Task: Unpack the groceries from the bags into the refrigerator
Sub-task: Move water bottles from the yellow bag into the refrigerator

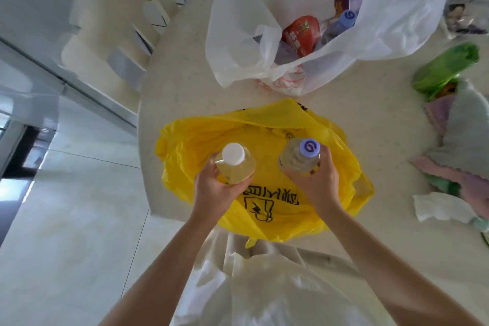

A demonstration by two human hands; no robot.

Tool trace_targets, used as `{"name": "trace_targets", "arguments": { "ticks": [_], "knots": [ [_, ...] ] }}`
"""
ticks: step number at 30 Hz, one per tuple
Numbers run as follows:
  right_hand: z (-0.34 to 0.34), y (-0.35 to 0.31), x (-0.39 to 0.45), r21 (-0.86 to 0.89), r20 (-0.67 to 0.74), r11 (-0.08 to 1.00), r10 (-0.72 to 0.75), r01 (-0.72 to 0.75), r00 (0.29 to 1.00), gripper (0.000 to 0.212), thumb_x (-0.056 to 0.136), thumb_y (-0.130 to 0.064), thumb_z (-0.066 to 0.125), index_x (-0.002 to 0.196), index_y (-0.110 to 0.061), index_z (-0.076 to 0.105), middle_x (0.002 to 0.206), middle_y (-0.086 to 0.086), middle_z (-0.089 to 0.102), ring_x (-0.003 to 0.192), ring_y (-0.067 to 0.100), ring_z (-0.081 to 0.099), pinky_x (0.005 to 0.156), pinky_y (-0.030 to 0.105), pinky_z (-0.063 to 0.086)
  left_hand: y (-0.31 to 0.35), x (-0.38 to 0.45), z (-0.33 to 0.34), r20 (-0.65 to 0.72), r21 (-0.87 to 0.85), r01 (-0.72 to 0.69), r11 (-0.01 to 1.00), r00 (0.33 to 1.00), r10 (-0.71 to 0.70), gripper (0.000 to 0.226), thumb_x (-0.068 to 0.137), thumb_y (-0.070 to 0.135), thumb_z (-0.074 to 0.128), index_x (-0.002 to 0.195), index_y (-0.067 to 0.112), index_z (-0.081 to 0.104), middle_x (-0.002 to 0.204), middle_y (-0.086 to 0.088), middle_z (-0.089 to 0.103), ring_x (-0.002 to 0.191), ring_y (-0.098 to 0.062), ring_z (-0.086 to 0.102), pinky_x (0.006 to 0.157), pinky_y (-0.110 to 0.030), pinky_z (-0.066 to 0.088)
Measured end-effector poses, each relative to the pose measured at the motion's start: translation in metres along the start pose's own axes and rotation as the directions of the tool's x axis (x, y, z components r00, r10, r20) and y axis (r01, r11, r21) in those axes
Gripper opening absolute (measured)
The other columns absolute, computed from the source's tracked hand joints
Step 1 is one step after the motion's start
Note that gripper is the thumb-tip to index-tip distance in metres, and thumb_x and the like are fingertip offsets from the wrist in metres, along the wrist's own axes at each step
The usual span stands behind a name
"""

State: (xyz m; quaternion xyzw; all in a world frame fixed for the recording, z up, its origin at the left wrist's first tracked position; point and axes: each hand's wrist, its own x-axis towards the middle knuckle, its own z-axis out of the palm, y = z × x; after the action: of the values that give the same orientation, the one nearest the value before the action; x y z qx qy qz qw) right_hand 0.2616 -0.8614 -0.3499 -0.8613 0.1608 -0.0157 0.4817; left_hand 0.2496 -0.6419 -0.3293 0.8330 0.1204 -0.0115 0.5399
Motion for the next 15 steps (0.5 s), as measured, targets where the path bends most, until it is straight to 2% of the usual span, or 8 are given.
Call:
{"name": "trace_targets", "arguments": {
  "ticks": [3,5,7,9,10,13,15],
  "knots": [
    [-0.005,-0.016,-0.026,0.044,-0.014,0.999,0.002,-0.001,1.000,0.073,0.059,-0.028,0.091,0.115,-0.037,0.045,0.103,-0.029,0.054,0.094,-0.012,0.054,0.068,0.009,0.048,0.006,-0.018,-0.016,-0.051,-0.015,-0.030,0.999,0.998,0.029,0.068,0.056,0.037,0.093,0.113,0.016,0.063,0.099,0.006,0.071,0.093,-0.013,0.067,0.077,-0.029,0.057],
    [-0.006,-0.025,-0.045,0.062,0.027,0.998,-0.032,0.030,0.999,0.074,0.058,-0.025,0.091,0.109,-0.048,0.042,0.100,-0.036,0.053,0.096,-0.020,0.051,0.067,0.007,0.047,0.010,-0.033,-0.029,-0.091,-0.047,-0.045,0.998,0.995,0.040,0.065,0.057,0.034,0.094,0.112,0.018,0.063,0.100,0.007,0.071,0.096,-0.015,0.067,0.079,-0.034,0.056],
    [-0.003,-0.034,-0.064,0.052,0.094,0.997,-0.068,0.063,0.993,0.075,0.057,-0.027,0.092,0.107,-0.053,0.043,0.103,-0.040,0.054,0.099,-0.011,0.054,0.074,0.017,0.051,0.011,-0.049,-0.043,-0.110,-0.082,-0.040,0.996,0.993,0.031,0.063,0.058,0.030,0.094,0.112,0.019,0.063,0.100,0.006,0.071,0.097,-0.017,0.067,0.081,-0.039,0.056],
    [0.005,-0.044,-0.082,0.056,0.152,0.995,-0.096,0.088,0.984,0.075,0.055,-0.030,0.092,0.109,-0.054,0.044,0.106,-0.032,0.057,0.100,0.001,0.058,0.080,0.034,0.054,0.006,-0.064,-0.058,-0.140,-0.110,-0.014,0.994,0.990,-0.001,0.060,0.059,0.029,0.094,0.111,0.021,0.064,0.100,0.005,0.071,0.096,-0.018,0.068,0.079,-0.044,0.056],
    [0.010,-0.051,-0.091,0.056,0.180,0.993,-0.114,0.106,0.977,0.076,0.054,-0.031,0.091,0.109,-0.054,0.043,0.107,-0.030,0.057,0.099,0.003,0.058,0.081,0.037,0.054,0.002,-0.074,-0.067,-0.163,-0.115,0.002,0.993,0.986,-0.021,0.061,0.058,0.030,0.094,0.110,0.023,0.064,0.099,0.005,0.071,0.095,-0.018,0.068,0.078,-0.045,0.056],
    [0.029,-0.073,-0.120,0.057,0.270,0.978,-0.211,0.203,0.939,0.079,0.055,-0.031,0.091,0.109,-0.057,0.040,0.109,-0.031,0.054,0.099,0.005,0.056,0.083,0.035,0.052,-0.009,-0.109,-0.097,-0.230,-0.102,0.043,0.994,0.971,-0.065,0.065,0.055,0.036,0.094,0.110,0.031,0.061,0.099,0.009,0.069,0.093,-0.017,0.066,0.076,-0.045,0.055],
    [0.045,-0.088,-0.144,0.069,0.324,0.963,-0.269,0.261,0.907,0.080,0.055,-0.033,0.091,0.110,-0.059,0.039,0.111,-0.031,0.053,0.103,0.006,0.056,0.084,0.033,0.052,-0.018,-0.138,-0.120,-0.271,-0.128,0.061,0.990,0.958,-0.094,0.063,0.055,0.033,0.094,0.109,0.034,0.060,0.099,0.012,0.069,0.092,-0.014,0.065,0.078,-0.041,0.055]
  ]
}}
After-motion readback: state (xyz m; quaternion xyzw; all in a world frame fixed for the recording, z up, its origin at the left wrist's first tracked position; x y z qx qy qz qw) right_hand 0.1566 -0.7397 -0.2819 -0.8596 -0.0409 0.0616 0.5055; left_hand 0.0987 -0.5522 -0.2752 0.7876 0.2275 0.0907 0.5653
